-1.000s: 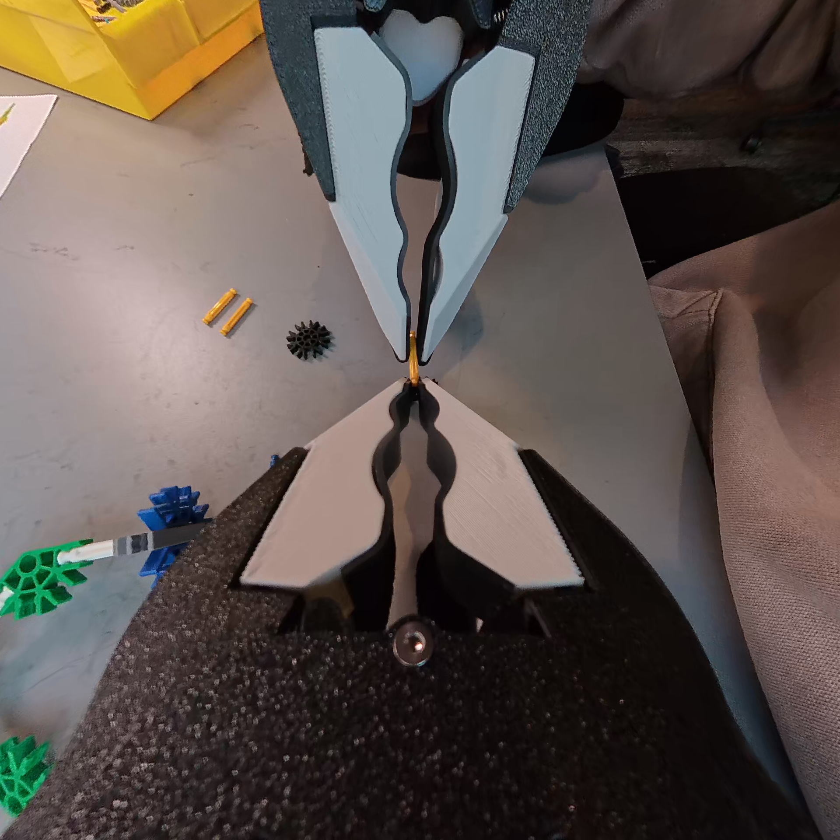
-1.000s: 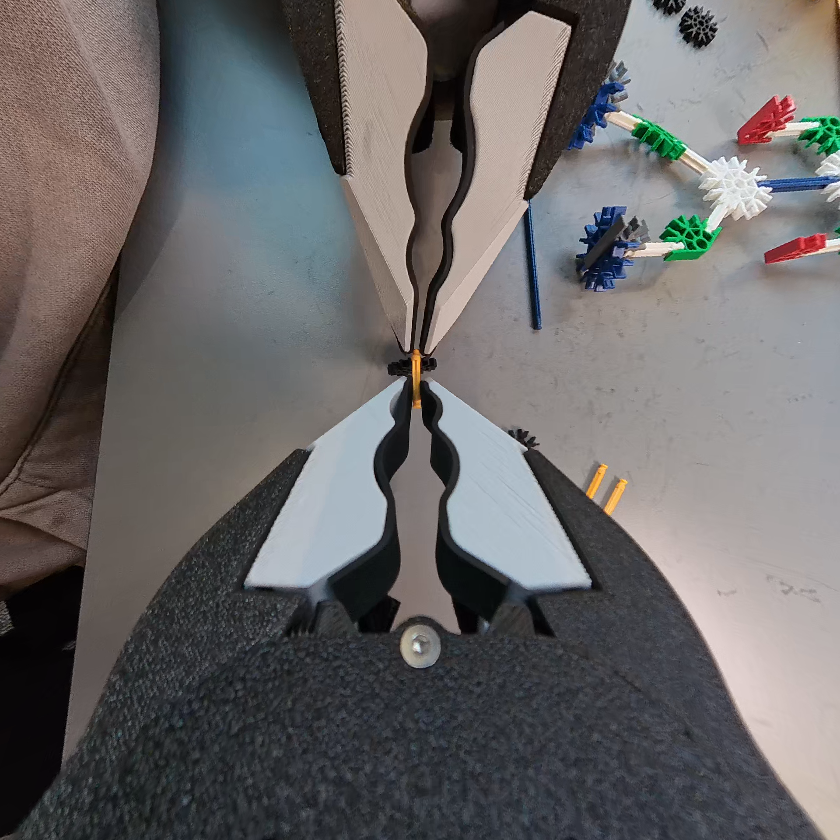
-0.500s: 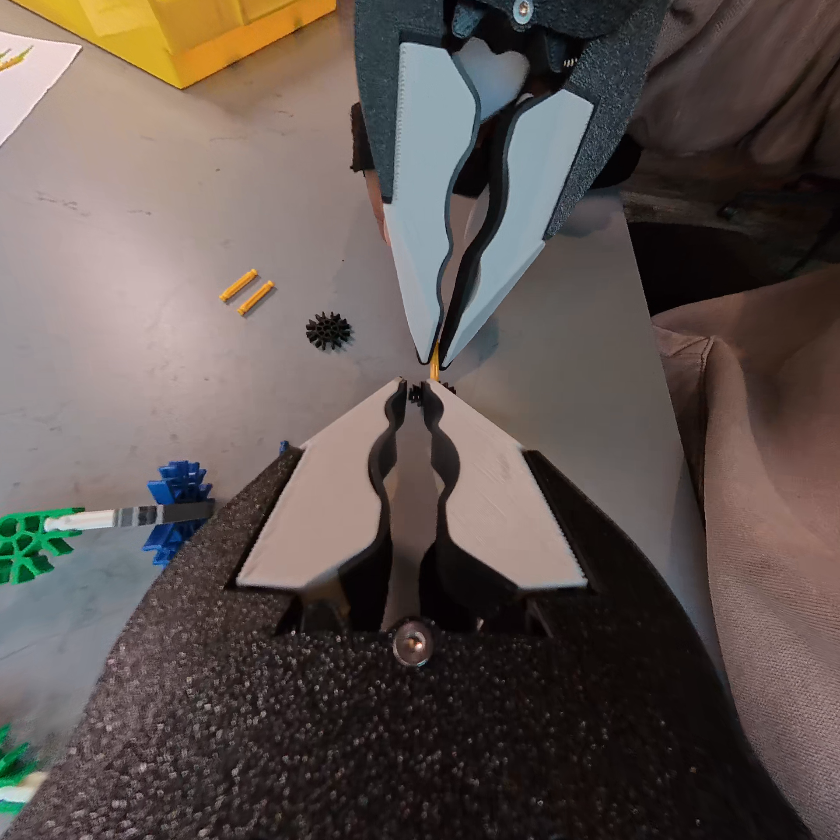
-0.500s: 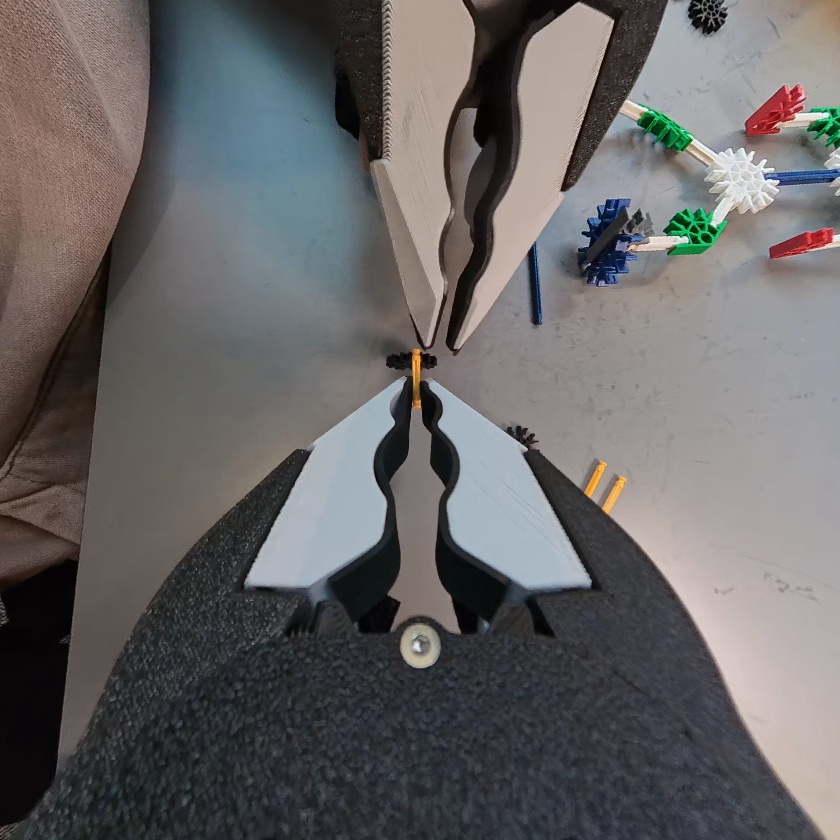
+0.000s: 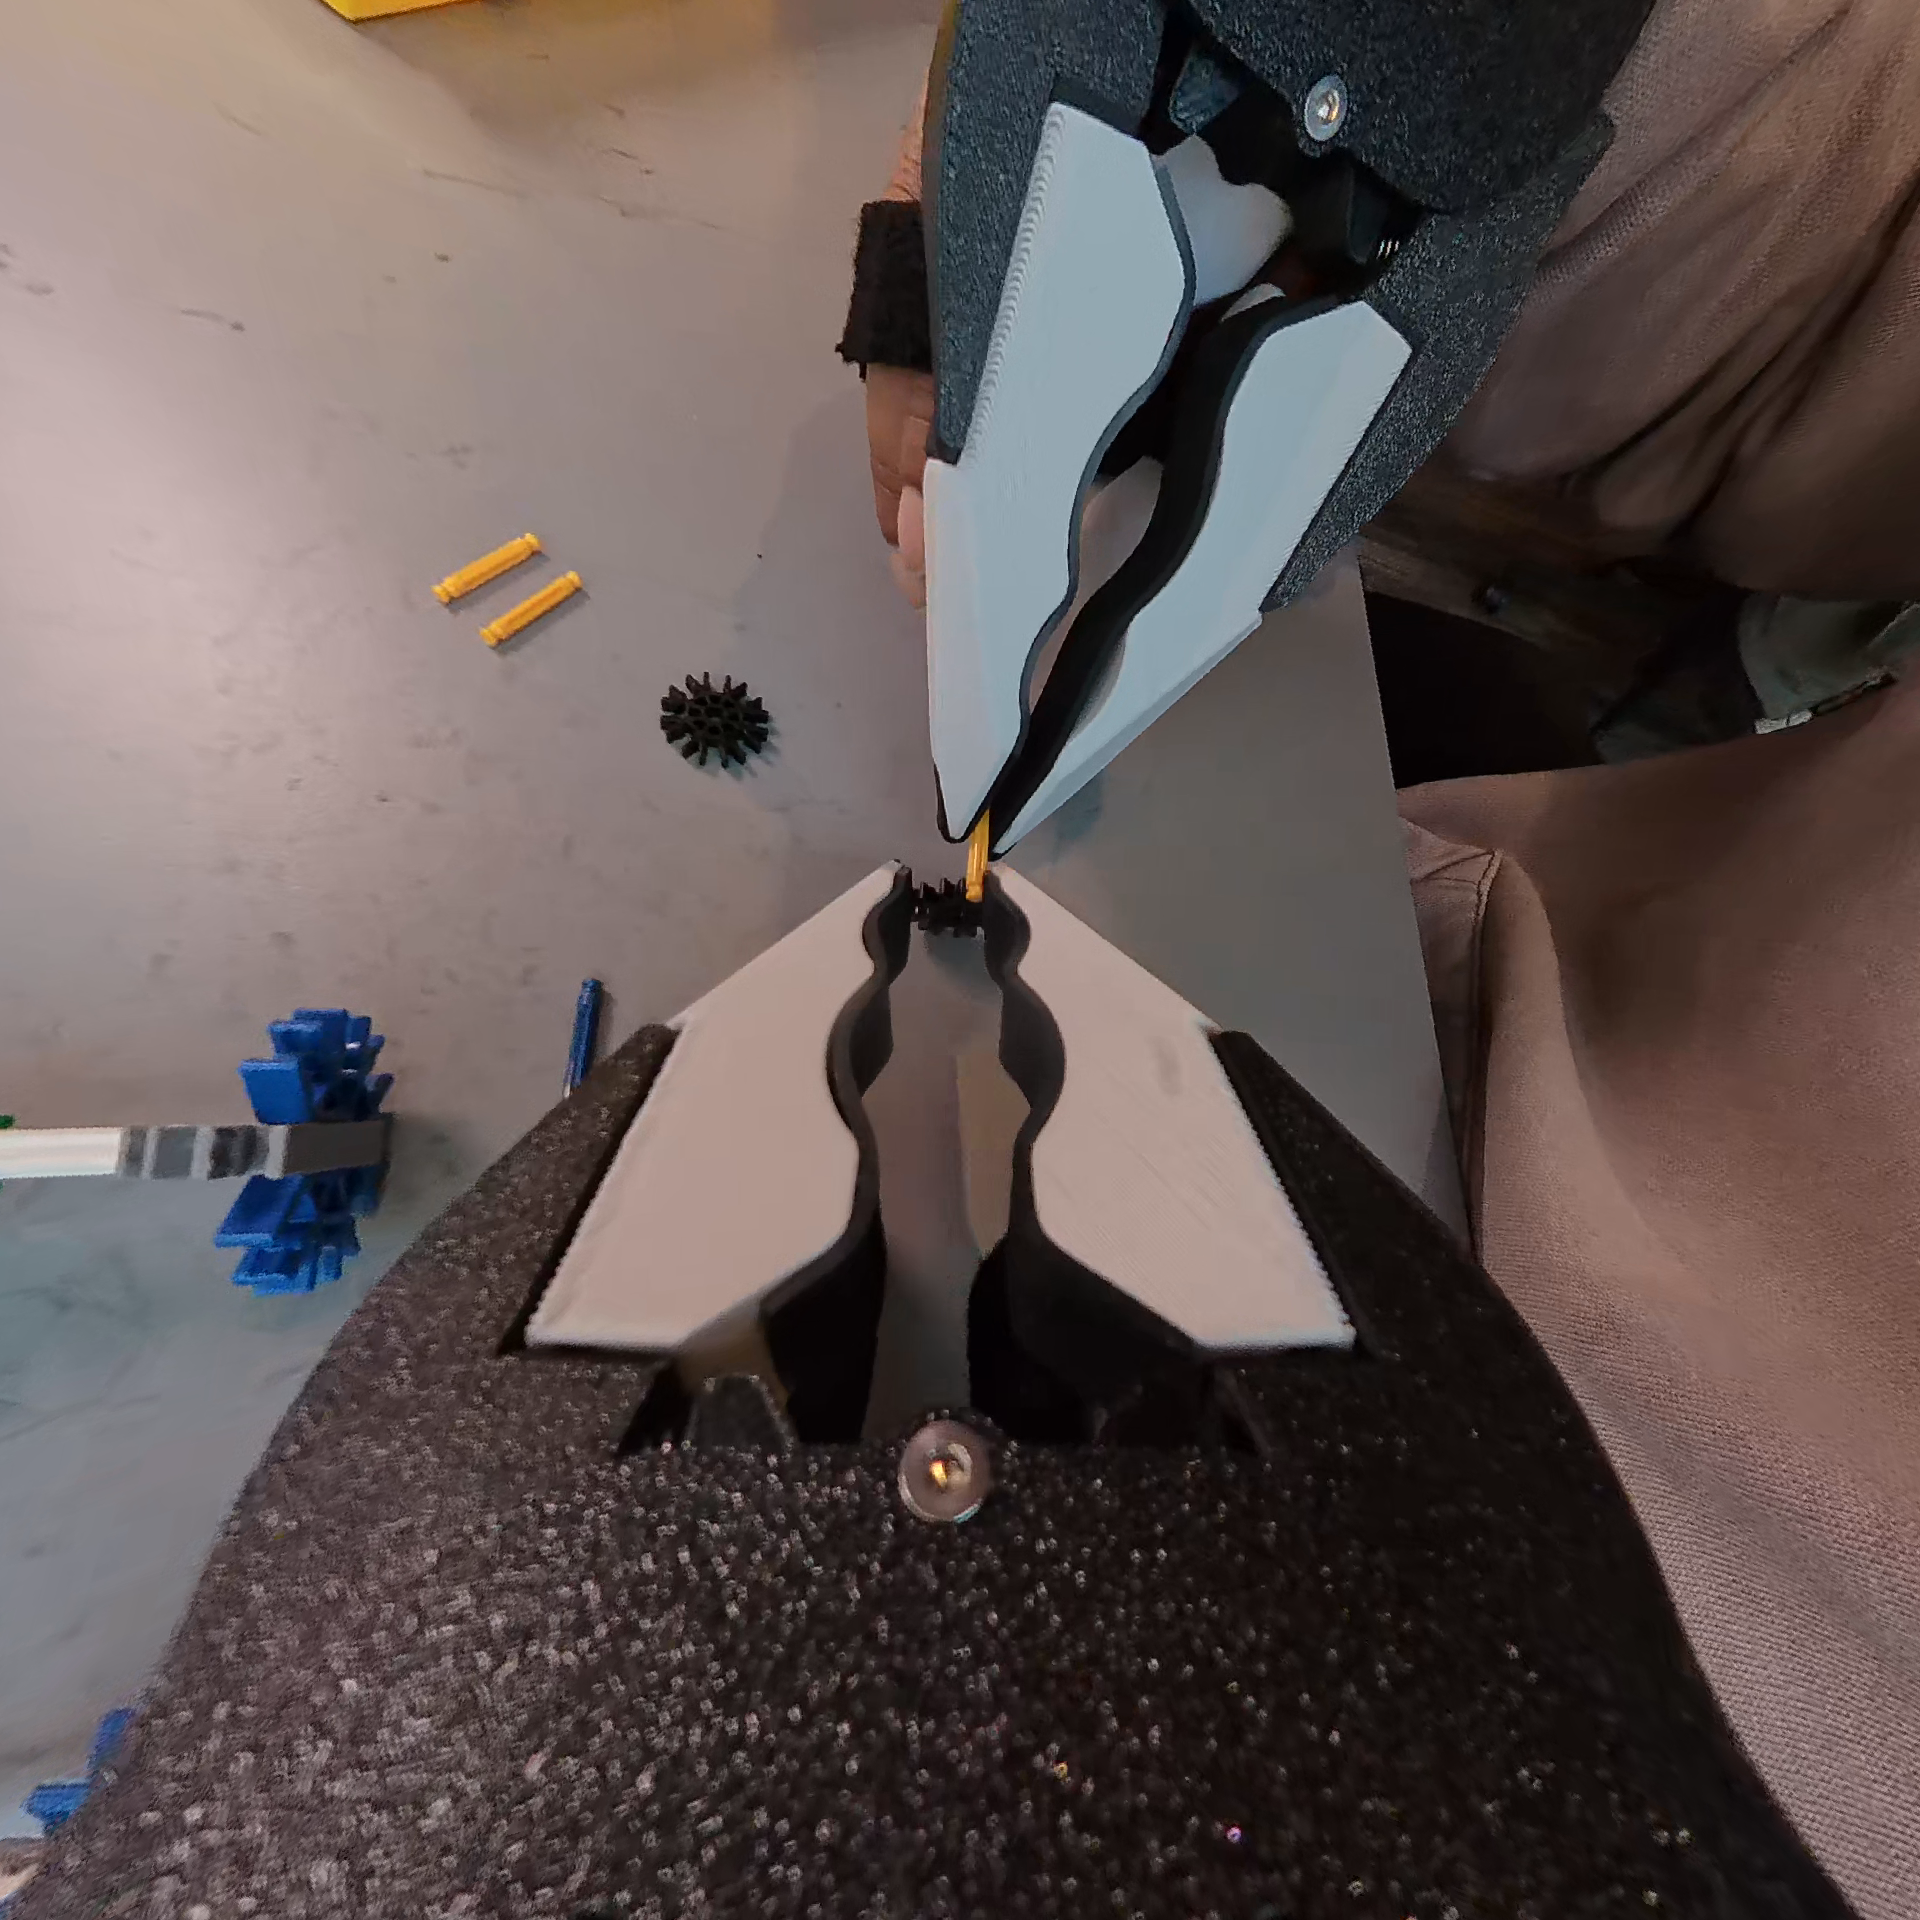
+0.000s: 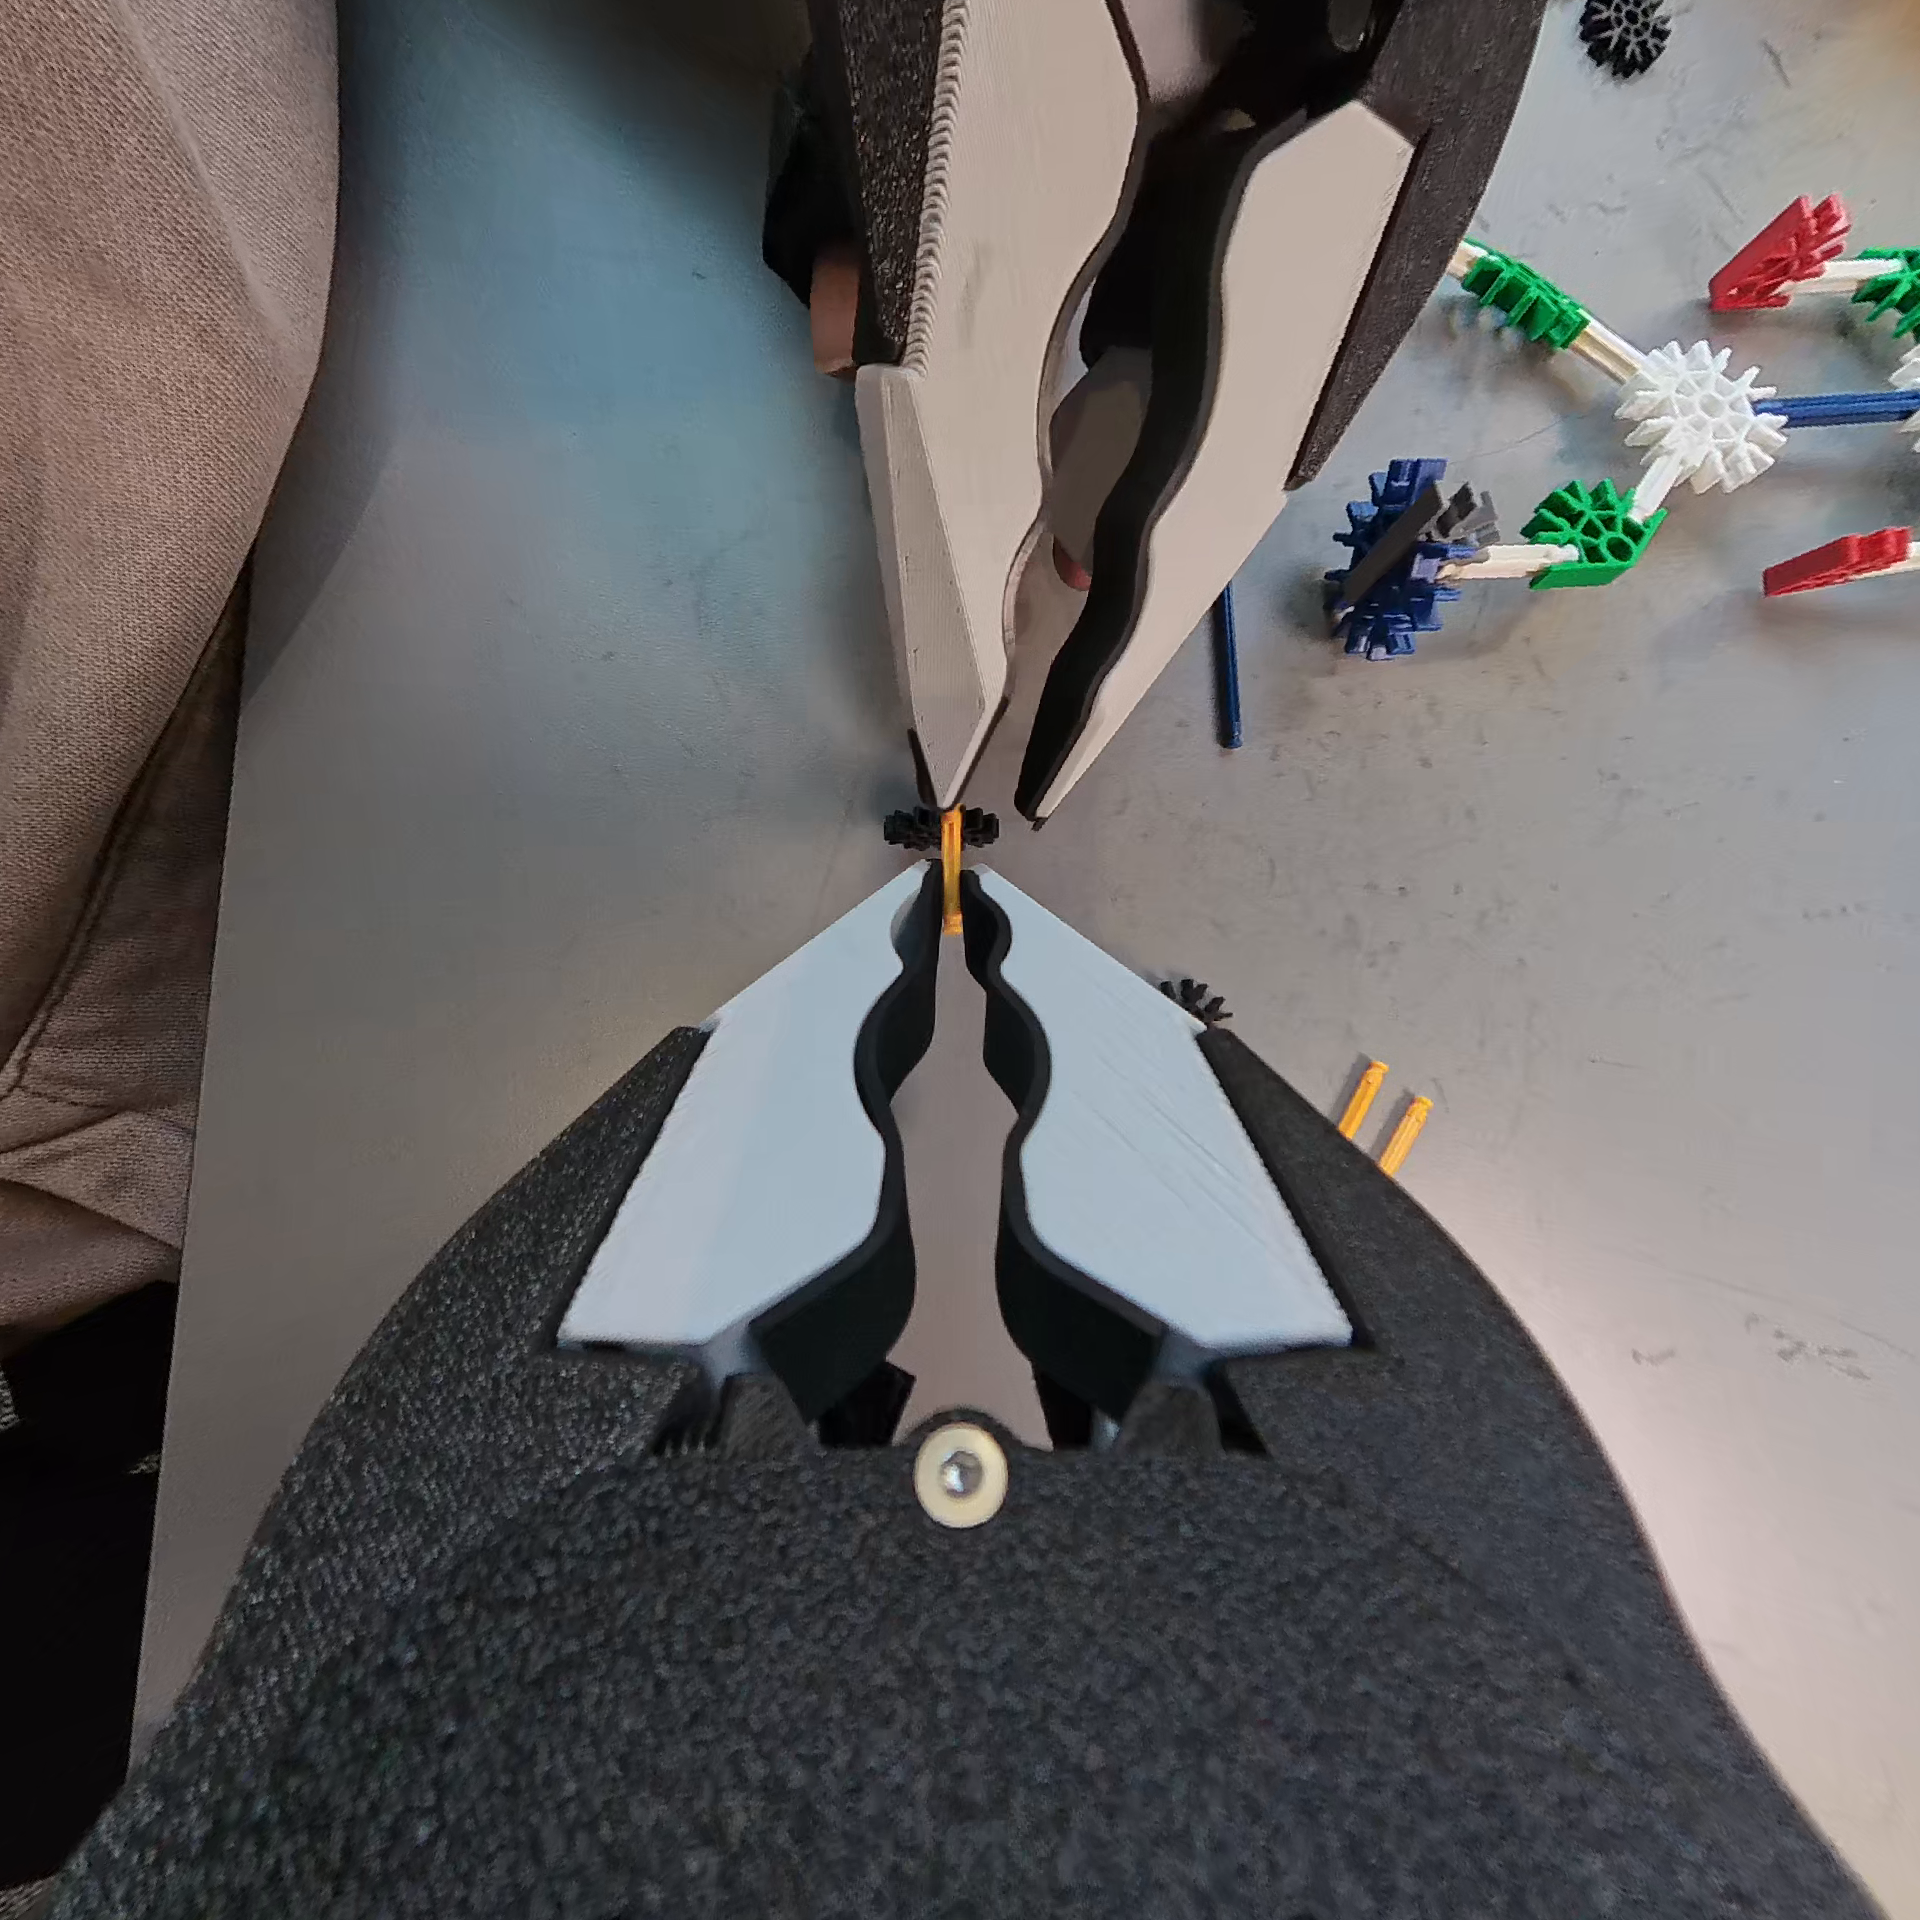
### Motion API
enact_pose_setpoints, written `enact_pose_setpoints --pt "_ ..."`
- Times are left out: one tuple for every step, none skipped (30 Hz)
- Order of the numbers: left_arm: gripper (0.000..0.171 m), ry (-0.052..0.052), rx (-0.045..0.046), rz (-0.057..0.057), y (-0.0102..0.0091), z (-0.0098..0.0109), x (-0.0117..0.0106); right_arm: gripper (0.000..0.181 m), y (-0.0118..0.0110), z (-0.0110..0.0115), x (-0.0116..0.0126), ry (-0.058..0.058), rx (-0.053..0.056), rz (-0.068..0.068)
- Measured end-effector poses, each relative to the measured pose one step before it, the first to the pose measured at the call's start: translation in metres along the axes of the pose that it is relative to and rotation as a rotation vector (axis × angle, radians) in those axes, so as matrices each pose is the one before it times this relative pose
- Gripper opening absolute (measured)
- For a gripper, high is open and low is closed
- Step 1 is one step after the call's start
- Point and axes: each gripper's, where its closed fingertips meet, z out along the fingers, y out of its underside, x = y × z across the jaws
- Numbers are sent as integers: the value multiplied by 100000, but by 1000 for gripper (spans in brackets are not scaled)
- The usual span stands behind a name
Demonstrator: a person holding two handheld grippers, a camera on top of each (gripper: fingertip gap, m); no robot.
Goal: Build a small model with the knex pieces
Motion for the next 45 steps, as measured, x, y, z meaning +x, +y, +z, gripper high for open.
enact_pose_setpoints --pt "13 108 -449 -231 58 48 -5 2 7 5 -8 60 -43 -90" --pt "13 238 -361 -272 43 34 7 2 -2 -4 -8 135 -22 -118" --pt "14 551 -457 -411 66 52 66 2 9 1 -23 38 -16 -7" --pt "14 522 -716 -695 102 65 43 2 6 1 -31 -30 86 -12" --pt "14 415 -795 -780 116 77 12 2 -7 7 -20 131 99 -65" --pt "15 397 -523 -630 74 61 24 2 12 6 -48 -7 44 -50" --pt "15 466 -121 -532 1 25 35 2 5 12 -27 130 57 10" --pt "15 606 -76 -567 -5 27 57 2 15 6 -2 280 -19 -50" --pt "15 629 -290 -526 30 34 49 2 16 6 -30 68 14 35" --pt "16 444 -223 -411 12 24 29 2 -2 20 -26 20 57 66" --pt "16 280 -37 -324 1 6 14 2 11 22 -21 104 14 -62" --pt "16 399 -69 -512 4 8 20 2 16 22 -8 92 -29 -72" --pt "16 656 -75 -956 7 8 16 2 21 11 -12 -100 -28 36" --pt "16 573 43 -1232 -19 -6 -21 2 22 14 8 -24 -76 -9" --pt "16 180 179 -1151 -39 -13 -76 2 32 17 4 -6 -67 -24" --pt "16 154 92 -909 -21 -10 -70 2 11 6 4 21 -36 -31" --pt "16 490 -39 -932 4 -2 -7 2 7 7 7 38 -47 -161" --pt "16 598 -78 -1004 7 11 7 2 11 3 -4 34 -34 -101" --pt "16 522 -81 -836 7 14 14 2 -5 0 -4 76 0 -98" --pt "16 451 -214 -607 40 11 20 2 3 4 -13 62 21 -102" --pt "16 470 -231 -548 37 25 30 2 -25 -1 -16 -9 99 -84" --pt "16 538 -130 -644 20 11 39 2 -21 18 -31 11 75 -89" --pt "16 637 -110 -834 28 9 39 2 -19 17 -34 37 18 -104" --pt "16 906 -13 -1217 18 -6 45 2 -17 15 -18 127 1 -159" --pt "16 1168 147 -1578 -3 -27 61 2 -7 8 -46 -50 15 -91" --pt "16 1071 462 -1751 -55 -43 19 2 -22 7 -20 87 38 -69" --pt "16 842 646 -1574 -81 -64 -12 2 -4 9 16 267 -10 -142" --pt "16 749 325 -1266 -36 -44 0 2 2 6 -8 108 -51 -109" --pt "16 574 70 -994 16 -16 2 2 -13 6 -6 14 52 0" --pt "16 323 -37 -703 16 -2 3 1 1 20 -8 73 -48 -128" --pt "16 237 -44 -512 14 6 -1 1 -9 14 -1 117 -19 -116" --pt "16 141 -5 -433 -3 -9 -13 1 4 8 15 183 -71 -95" --pt "16 114 -17 -400 11 1 -14 1 1 -4 6 120 -9 -50" --pt "16 104 -48 -359 7 2 -7 1 -6 3 6 92 1 -11" --pt "15 163 -116 -296 29 8 3 1 -11 3 -2 68 79 -38" --pt "15 215 -147 -262 27 0 -4 1 -15 4 -21 -20 105 62" --pt "15 67 -145 -62 26 2 -4 1 -7 14 13 145 52 -34" --pt "15 -64 -295 318 50 8 2 1 -16 5 -3 49 113 -55" --pt "15 -91 -333 448 39 12 11 1 2 17 -32 -22 -13 -61" --pt "15 -122 -222 335 31 17 4 1 23 18 5 158 -81 -136" --pt "15 -192 -225 419 40 6 6 2 -4 23 -47 -186 32 25" --pt "15 -333 -181 601 30 20 14 2 30 51 -26 -17 -134 -57" --pt "15 -400 -76 651 14 28 18 2 65 84 -44 50 -262 -207" --pt "15 -237 -113 562 5 29 18 2 47 96 -47 32 -178 -125" --pt "15 137 -248 231 26 24 29 1 40 94 -47 31 -4 -189"
